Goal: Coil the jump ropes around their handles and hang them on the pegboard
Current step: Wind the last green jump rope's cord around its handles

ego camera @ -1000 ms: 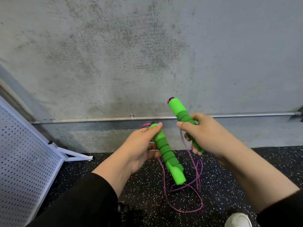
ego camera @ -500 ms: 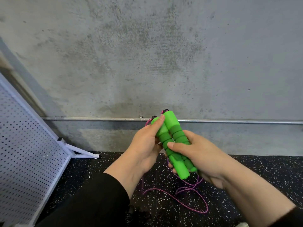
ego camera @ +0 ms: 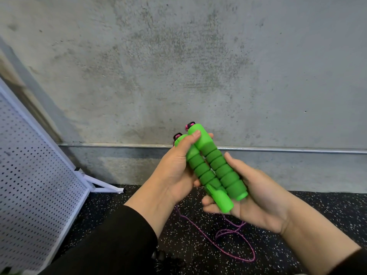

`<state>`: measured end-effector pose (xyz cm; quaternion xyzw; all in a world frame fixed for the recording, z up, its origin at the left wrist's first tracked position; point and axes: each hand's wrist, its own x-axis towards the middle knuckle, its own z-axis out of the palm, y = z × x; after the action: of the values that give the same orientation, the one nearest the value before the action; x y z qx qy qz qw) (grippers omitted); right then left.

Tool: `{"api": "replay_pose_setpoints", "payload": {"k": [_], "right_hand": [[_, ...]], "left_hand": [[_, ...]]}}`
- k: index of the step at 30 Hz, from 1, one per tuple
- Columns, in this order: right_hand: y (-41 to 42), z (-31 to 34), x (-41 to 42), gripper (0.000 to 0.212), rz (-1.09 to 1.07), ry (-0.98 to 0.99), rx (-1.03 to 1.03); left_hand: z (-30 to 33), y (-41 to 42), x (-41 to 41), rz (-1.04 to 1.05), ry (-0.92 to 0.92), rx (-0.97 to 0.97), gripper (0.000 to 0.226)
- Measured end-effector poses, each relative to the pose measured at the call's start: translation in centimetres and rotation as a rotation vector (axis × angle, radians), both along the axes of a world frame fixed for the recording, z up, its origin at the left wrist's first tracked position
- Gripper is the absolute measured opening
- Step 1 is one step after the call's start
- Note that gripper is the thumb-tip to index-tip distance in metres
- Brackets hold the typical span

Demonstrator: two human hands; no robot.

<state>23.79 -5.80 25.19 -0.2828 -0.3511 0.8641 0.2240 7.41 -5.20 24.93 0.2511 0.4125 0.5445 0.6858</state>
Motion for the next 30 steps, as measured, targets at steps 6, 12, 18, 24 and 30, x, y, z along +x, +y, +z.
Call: {"api": "replay_pose_setpoints", "payload": {"k": [6,12,18,24,30], "right_hand": [[0.2,0.4,0.7,0.053,-0.080,-0.003,0.048],[0.2,0.4,2.1,0.051,0.067,0.023,0.069],[0.1,0.1,2.3,0.053,0.216,0.216,0.027],[0.6,0.1,2.8,0.051,0.187,0.346,-0.001],[1.2,0.6,3.2,0.050,0.159,0.447,0.047]], "left_hand": [[0.6,-0.4,-0.6,0.175,0.542,-0.091,0.069],[-0.1,0.3,-3.2,0.527,0.773,0.388,0.037],[1.0,-1.6,-0.3,0.277,0.206,0.329,0.056],[1.5,-2.0,0.6,0.306,0.275,0.323,0.052],[1.1,-1.9,1.0,0.190,0.329,0.351,0.042]]}}
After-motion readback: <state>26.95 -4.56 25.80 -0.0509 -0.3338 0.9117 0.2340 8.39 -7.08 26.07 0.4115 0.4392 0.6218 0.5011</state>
